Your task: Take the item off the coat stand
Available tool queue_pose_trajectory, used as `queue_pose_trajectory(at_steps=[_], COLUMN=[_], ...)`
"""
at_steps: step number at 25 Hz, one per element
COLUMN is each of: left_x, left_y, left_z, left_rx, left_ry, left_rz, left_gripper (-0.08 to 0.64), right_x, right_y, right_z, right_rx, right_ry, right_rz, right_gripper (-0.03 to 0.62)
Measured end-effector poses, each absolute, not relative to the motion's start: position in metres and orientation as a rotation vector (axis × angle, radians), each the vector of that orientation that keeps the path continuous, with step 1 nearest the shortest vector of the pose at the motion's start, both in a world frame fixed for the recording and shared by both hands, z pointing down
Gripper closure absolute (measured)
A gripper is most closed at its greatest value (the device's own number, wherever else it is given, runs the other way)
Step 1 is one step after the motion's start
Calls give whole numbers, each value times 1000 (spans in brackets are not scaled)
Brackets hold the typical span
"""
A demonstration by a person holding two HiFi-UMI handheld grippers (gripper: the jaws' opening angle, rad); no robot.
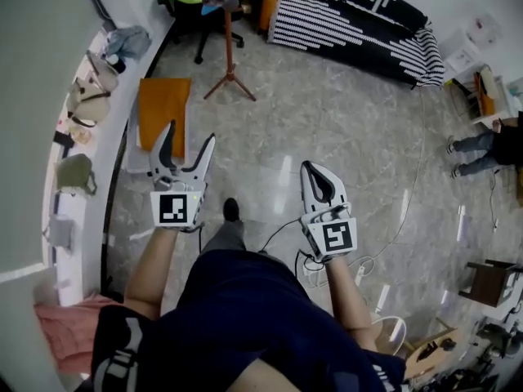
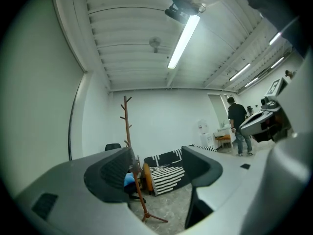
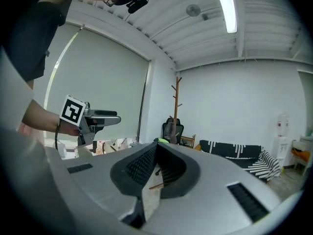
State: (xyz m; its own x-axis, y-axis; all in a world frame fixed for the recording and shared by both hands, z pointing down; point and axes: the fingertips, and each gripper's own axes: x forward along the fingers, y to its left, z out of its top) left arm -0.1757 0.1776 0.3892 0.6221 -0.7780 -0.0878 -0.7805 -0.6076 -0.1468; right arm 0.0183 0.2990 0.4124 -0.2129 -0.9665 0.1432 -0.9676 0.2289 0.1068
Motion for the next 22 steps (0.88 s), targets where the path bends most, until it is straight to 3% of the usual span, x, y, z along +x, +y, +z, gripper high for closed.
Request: queue_pose_trajectory(at_steps=[11,22], left_x=[-158,-63], left_y=[5,-145], left_z=[392,404], left_rx=[-2689,-2609], left_ry=[1285,1442], left_rz=[-7,-69], left_gripper=[227,227], right_x=[27,111], right_y=[122,-37], right_z=[418,424], right_rx=[1829,1638], right_ry=[-2316,-2472], right_rz=[9,36], right_gripper=[572,572])
